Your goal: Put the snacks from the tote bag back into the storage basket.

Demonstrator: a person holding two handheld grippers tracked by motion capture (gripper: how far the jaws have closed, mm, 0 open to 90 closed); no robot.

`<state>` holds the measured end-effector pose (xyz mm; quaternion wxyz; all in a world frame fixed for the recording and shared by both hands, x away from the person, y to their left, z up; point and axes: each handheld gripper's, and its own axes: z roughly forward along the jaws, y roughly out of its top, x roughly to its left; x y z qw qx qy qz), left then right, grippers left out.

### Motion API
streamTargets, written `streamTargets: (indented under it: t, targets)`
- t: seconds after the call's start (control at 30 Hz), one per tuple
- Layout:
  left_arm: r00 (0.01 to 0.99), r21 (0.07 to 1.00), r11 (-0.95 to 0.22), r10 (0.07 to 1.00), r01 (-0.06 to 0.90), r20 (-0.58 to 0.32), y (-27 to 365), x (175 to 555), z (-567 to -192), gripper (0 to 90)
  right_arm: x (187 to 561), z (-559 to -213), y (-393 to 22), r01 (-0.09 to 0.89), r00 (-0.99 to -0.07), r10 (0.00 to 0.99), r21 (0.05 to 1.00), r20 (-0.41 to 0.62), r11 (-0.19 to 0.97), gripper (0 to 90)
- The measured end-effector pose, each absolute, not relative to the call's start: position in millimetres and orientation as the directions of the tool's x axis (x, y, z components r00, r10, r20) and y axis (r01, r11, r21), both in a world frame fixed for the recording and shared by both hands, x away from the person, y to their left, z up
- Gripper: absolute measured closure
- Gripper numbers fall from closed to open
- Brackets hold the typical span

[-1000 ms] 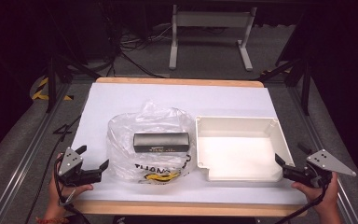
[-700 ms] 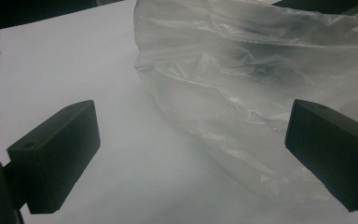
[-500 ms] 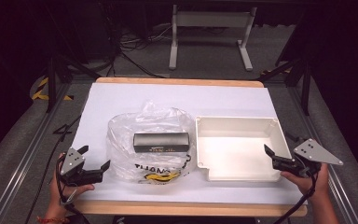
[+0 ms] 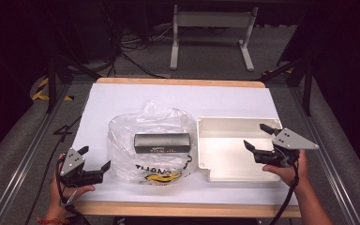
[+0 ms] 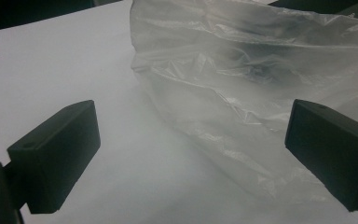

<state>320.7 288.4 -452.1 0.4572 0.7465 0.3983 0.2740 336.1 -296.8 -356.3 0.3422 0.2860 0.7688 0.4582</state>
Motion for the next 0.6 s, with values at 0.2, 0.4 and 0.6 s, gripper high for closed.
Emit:
streamTargets:
  t: [0.2, 0.4, 0.6]
  targets:
    - [0.528, 0.902, -0.262, 0.848, 0.344, 0.045, 289, 320, -452, 4.3, 348, -358, -276, 0.113, -0.663, 0.701, 0.89, -0.264, 0.442, 26.3]
    - [0.533, 0.902, -0.263, 0.845, 0.342, 0.044, 288, 320, -452, 4.4, 360, -362, -257, 0.109, -0.711, 0.653, 0.876, -0.262, 0.47, 26.3]
    - [0.536, 0.901, -0.266, 0.843, 0.344, 0.044, 288, 321, -453, 4.4, 371, -365, -248, 0.134, -0.736, 0.635, 0.869, -0.234, 0.475, 25.4]
